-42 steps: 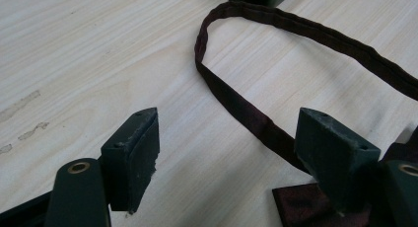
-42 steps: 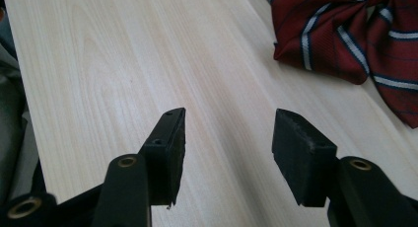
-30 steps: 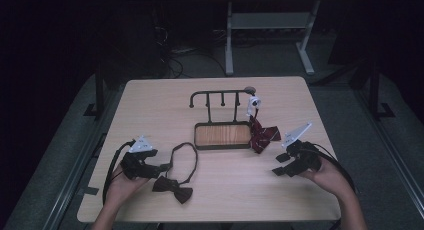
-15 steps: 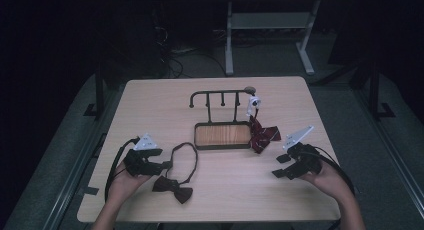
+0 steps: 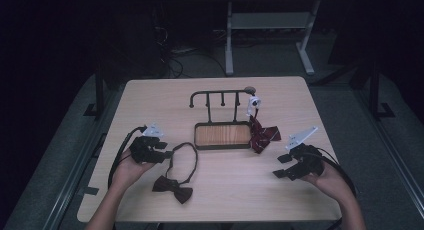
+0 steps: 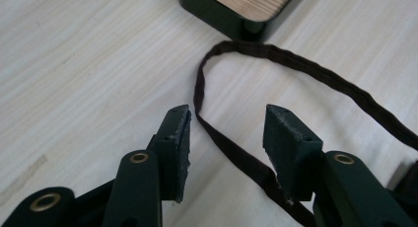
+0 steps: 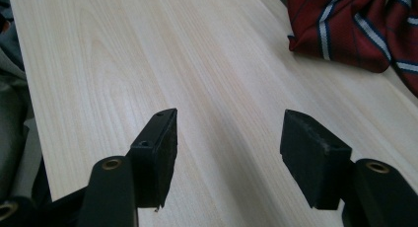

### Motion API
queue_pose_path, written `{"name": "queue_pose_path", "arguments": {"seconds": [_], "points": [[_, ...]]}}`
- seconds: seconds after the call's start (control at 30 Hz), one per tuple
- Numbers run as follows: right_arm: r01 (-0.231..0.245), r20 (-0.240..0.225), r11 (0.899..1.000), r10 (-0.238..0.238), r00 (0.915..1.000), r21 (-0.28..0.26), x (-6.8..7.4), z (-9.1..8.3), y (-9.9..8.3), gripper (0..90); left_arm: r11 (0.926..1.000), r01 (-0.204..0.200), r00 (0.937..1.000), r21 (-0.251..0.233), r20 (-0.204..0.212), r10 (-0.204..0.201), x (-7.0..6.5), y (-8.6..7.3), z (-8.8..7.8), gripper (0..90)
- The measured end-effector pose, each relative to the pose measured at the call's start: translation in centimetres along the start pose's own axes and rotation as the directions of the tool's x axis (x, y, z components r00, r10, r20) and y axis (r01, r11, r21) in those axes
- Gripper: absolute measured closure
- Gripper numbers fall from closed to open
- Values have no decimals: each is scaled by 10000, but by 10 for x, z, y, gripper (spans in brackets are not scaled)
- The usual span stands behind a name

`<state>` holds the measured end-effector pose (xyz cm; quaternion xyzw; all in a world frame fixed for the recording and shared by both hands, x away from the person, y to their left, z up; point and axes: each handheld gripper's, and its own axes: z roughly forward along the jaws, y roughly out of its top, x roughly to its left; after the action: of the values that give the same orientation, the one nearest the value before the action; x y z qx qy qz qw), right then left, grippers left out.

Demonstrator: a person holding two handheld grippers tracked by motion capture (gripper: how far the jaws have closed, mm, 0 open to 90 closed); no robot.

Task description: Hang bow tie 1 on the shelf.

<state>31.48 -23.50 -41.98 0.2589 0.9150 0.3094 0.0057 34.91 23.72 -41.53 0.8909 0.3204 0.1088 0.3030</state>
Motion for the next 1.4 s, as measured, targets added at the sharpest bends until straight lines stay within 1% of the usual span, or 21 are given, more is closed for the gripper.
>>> {"name": "queue_pose_path", "arguments": {"seconds": [0.03,0.17,0.33,0.37,0.43,0.5,0.57,0.6,0.67,0.7,0.73,0.83,0.87,0.93,0.97,1.0,1.07,1.17,1.2,1.27,1.4], "points": [[16,5,10000,-16,10000,-32,0,-1,0,389,9999,-27,10000,129,28,27,1,2,1,535],[-2,11,10000,2,10000,-83,1,-2,-1,389,9995,-109,9998,312,180,103,1,12,7,543],[47,49,9999,-47,10000,-102,1,-3,-1,389,9966,-207,9996,793,189,192,4,19,16,556],[68,45,9999,-67,10000,-112,1,-3,-1,390,9963,-239,9997,825,131,229,5,20,18,558],[68,28,9999,-67,10000,-122,2,-3,0,390,9959,-141,9998,896,182,126,7,20,22,569],[69,33,9999,-68,10000,-129,2,-3,0,389,9920,-184,9998,1251,142,168,11,20,27,569],[68,29,9999,-68,10000,-138,2,-3,0,388,9908,2,10000,1355,79,-13,13,19,31,571],[43,-11,9999,-43,10000,-145,2,-4,0,388,9897,25,9999,1433,137,-45,15,18,33,589],[41,10,9999,-41,10000,-143,2,-4,0,386,9863,-155,9999,1641,-32,162,15,18,36,634],[45,14,9999,-45,10000,-147,2,-4,0,386,9852,-182,9998,1706,-45,193,16,18,37,657],[65,58,9999,-64,10000,-157,1,-4,-1,386,9853,-100,9999,1705,-29,106,16,18,39,673],[49,90,9999,-48,9999,-147,1,-5,-2,387,9835,-159,9999,1803,46,153,18,19,42,715],[43,96,9999,-42,9999,-147,0,-5,-2,387,9838,-85,10000,1791,19,83,18,19,44,729],[71,102,9998,-69,9999,-163,1,-5,-2,387,9811,22,10000,1933,48,-32,19,18,48,733],[98,97,9998,-96,9999,-174,1,-5,-2,387,9795,-6,10000,2016,73,-9,19,18,49,747],[101,100,9998,-99,9999,-175,1,-5,-2,387,9801,-4,10000,1986,39,-4,18,18,50,757],[94,84,9998,-93,9999,-176,1,-5,-2,388,9797,-158,9999,1998,47,152,18,19,50,779],[12,64,9998,-11,10000,-177,1,-4,-2,388,9774,-356,9994,2084,79,347,17,19,50,863],[43,89,9998,-41,10000,-179,1,-4,-2,388,9782,-308,9995,2054,90,296,16,19,50,884],[55,122,9998,-53,9999,-178,0,-4,-2,388,9780,-364,9993,2055,70,358,15,19,49,891],[56,90,9997,-53,9999,-250,-1,-4,-3,388,9769,-365,9992,2107,216,327,14,20,46,895]]}}
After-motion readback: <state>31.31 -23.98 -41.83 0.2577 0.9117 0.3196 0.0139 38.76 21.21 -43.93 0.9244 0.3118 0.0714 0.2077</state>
